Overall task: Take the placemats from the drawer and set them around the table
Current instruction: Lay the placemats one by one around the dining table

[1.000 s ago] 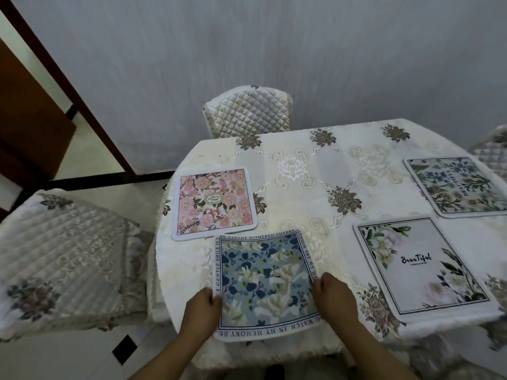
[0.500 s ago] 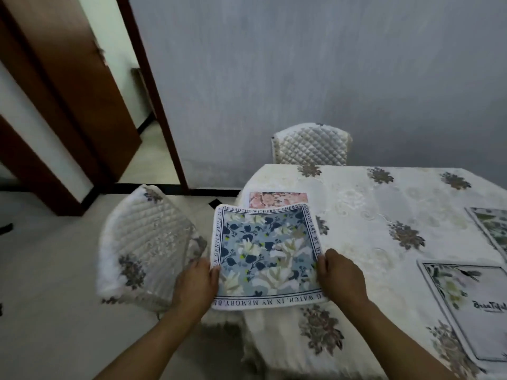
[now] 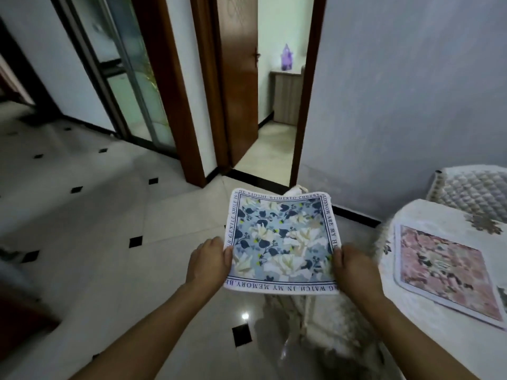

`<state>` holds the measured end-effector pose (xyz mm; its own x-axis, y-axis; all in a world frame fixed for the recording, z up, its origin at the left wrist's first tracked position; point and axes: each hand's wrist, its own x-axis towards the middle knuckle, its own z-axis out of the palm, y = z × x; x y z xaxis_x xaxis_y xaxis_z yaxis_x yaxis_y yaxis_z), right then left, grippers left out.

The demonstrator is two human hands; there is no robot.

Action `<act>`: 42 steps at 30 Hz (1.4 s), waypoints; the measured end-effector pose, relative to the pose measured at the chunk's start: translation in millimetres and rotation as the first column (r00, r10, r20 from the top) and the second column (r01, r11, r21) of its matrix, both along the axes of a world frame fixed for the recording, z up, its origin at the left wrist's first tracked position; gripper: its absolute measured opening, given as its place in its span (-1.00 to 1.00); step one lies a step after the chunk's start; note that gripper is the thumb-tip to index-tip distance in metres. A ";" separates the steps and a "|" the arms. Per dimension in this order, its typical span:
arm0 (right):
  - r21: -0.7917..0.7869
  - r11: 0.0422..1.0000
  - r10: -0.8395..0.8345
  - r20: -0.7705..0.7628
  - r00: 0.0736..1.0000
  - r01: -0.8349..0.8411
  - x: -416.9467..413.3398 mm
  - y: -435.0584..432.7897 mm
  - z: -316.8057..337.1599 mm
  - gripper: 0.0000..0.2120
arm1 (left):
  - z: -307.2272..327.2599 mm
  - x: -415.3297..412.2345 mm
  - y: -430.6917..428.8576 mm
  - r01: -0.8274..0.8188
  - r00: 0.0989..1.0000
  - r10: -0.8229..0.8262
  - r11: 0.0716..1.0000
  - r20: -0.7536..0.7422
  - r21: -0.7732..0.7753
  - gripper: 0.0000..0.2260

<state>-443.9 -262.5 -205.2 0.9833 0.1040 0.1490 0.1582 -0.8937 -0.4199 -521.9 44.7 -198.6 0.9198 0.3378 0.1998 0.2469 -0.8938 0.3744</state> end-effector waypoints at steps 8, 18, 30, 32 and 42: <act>-0.004 0.994 0.111 -0.044 0.993 -0.111 94.6 146.4 -9.1 -0.72 | -21.2 55.7 134.7 -0.124 0.992 0.124 0.992 -0.013 -0.018 -0.75; 0.066 0.942 0.336 -0.108 0.936 -0.330 222.8 348.8 -6.8 -0.72 | -20.5 127.4 303.7 -0.342 0.938 0.341 0.940 -0.062 -0.010 -0.74; 0.008 1.000 -0.009 -0.116 0.993 0.010 394.7 437.7 -32.4 -0.71 | -31.6 375.4 433.9 -0.062 0.996 0.060 0.998 -0.067 -0.020 -0.76; 0.009 0.995 -0.101 -0.116 0.988 0.102 415.2 428.3 -29.3 -0.70 | -27.7 426.2 432.7 0.046 0.997 -0.047 0.999 -0.057 -0.020 -0.76; 0.080 0.824 -0.545 -0.158 0.824 0.561 500.6 292.3 -33.2 -0.71 | -40.1 665.2 296.4 0.518 0.852 -0.521 0.853 -0.056 -0.059 -0.75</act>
<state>56.7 29.8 -238.5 0.8810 -0.4731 0.0000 -0.4070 -0.7580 -0.5097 143.3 341.1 -238.7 0.9740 -0.1867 0.1279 -0.2234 -0.8835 0.4118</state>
